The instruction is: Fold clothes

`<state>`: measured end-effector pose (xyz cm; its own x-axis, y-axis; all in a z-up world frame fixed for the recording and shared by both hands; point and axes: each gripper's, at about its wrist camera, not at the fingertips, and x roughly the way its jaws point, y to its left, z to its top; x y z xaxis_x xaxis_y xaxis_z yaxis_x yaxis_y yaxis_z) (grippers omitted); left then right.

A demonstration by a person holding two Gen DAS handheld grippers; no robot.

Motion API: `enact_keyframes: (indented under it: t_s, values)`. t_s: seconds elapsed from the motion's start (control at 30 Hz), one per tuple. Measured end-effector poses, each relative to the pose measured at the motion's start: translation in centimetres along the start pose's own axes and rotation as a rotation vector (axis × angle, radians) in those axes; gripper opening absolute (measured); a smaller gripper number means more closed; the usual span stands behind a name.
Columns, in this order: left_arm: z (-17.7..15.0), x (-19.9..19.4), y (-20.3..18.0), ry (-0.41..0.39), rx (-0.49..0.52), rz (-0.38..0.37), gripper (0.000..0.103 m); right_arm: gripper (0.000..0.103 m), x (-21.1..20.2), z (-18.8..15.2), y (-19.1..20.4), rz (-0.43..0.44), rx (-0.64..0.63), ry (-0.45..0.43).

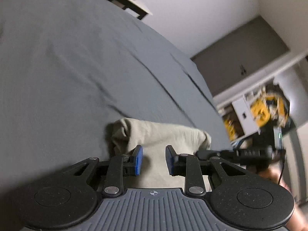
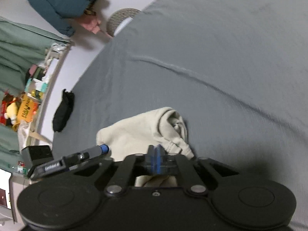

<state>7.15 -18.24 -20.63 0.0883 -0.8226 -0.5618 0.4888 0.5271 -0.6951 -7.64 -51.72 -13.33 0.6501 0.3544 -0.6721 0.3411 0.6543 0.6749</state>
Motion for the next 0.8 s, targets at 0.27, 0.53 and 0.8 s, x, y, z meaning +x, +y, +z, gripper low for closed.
enact_keyframes:
  t_s: [0.27,0.53,0.8]
  values:
    - [-0.5,-1.8,-1.0,0.002,0.08,0.131,0.028,0.07,-2.2,-1.9,3.2,-0.163,-0.184,-0.108]
    - [-0.4,-0.9,-1.1,0.013,0.114,0.197,0.028,0.07,0.4,-3.6,3.2,-0.244,-0.152,-0.144]
    - [1.2,-2.2,-2.0,-0.211,0.105,-0.01,0.029,0.069,-1.5,-4.7,7.9,-0.207,-0.324,-0.364]
